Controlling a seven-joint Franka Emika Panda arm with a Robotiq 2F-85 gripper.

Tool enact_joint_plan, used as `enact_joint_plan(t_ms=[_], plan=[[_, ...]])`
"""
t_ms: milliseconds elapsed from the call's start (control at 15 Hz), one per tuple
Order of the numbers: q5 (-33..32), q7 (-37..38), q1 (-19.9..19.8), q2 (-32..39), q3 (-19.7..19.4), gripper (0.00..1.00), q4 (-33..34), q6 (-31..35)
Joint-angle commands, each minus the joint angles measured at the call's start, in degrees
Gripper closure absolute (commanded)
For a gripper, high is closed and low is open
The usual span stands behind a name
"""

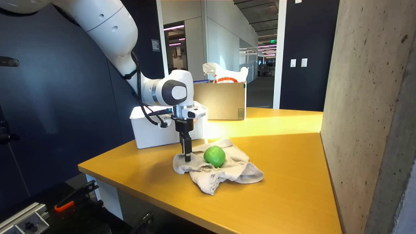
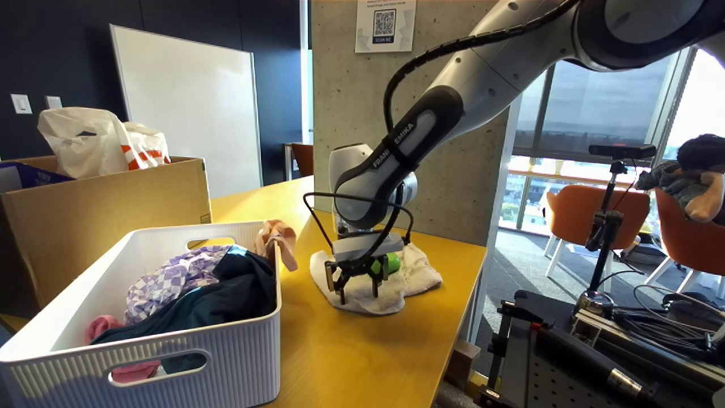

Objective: Put the apple on the towel and cover it, then put it in the basket

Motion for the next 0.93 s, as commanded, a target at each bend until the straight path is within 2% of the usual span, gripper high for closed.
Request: enact_joint_plan(t_ms=[0, 400, 467, 867], plan=[[-0.7, 0.7, 0.9, 0.9, -0.2, 0.5, 0.5, 1.6], [-0.7, 0.5, 1.4, 0.9, -0.2, 0.95, 0.4, 2.4], [-0.8, 0.5, 1.6, 1.0, -0.1, 0.99, 0.5, 2.3], [-1.9, 1.2, 3.8, 1.3, 0.0, 0.99, 1.5, 1.2]])
